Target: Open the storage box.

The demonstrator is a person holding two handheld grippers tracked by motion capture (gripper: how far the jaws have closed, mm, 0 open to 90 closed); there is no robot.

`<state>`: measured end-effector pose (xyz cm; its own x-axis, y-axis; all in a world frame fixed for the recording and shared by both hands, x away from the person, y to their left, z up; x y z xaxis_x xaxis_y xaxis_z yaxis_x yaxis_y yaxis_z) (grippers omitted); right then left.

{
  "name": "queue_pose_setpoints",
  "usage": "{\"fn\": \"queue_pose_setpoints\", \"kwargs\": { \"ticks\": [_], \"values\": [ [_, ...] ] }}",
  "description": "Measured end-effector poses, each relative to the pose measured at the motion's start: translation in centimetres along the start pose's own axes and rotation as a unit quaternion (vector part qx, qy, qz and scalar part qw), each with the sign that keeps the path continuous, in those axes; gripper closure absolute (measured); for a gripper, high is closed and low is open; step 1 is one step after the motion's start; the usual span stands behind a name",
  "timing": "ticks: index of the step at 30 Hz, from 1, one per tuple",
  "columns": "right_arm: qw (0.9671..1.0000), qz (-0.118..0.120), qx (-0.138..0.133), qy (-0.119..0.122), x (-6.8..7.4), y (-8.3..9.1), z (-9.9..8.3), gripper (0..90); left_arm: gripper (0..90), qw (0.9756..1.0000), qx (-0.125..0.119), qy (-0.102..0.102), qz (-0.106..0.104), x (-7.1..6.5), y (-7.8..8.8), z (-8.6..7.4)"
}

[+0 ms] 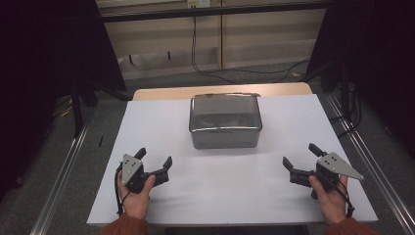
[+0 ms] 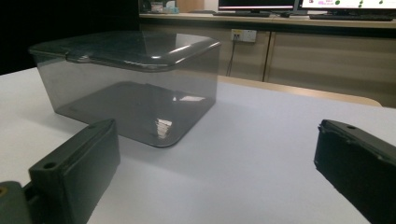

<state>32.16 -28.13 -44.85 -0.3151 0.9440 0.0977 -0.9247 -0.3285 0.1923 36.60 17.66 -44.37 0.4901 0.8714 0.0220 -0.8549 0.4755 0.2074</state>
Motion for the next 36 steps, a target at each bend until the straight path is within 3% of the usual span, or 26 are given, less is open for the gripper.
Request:
{"fn": "queue_pose_setpoints", "kwargs": {
  "ticks": [3, 7, 14, 18, 19, 24, 36],
  "values": [
    [0.9997, 0.021, 0.005, 0.008, 0.9, -0.7, -0.1, 0.0, 2.5, 1.0, 0.006, 0.006, -0.004, 0.0, -0.1, -0.1],
    [0.9996, 0.027, 0.006, 0.009, 1.3, -1.0, 0.0, 0.0, 2.8, 0.9999, 0.0, 0.003, -0.01, -0.2, 0.0, 0.1],
    [0.9992, 0.038, 0.008, 0.004, 1.9, -1.7, 0.1, 0.0, 3.1, 1.0, -0.002, -0.002, -0.003, -0.2, -0.1, 0.0],
    [0.9986, 0.051, 0.011, 0.009, 2.7, -2.4, 0.2, 0.0, 3.1, 1.0, -0.003, -0.005, -0.004, -0.2, 0.0, 0.0],
    [0.9982, 0.054, 0.015, 0.021, 3.2, -2.9, 0.3, 0.0, 3.0, 1.0, -0.004, -0.004, -0.005, -0.2, 0.0, 0.1],
    [0.9977, 0.064, 0.018, 0.014, 4.0, -3.8, 0.6, 0.0, 3.0, 1.0, -0.003, -0.005, -0.005, -0.2, 0.0, 0.0],
    [0.9977, 0.065, 0.014, 0.014, 5.1, -5.4, 1.4, 0.6, 3.1, 1.0, 0.0, -0.008, -0.004, -0.2, -0.1, 0.0]
  ]
}}
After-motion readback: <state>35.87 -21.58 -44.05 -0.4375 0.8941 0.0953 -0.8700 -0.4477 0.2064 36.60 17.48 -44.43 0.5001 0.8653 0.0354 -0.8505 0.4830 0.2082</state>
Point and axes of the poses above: each handheld gripper's, and its own axes: y roughly backward along the jaws, z roughly out of its top, x roughly to its left, the point moved 5 cm from there along -y, roughly forward along the jaws, and after that the axes turned 5 degrees about -y, right-handed, at the moved point
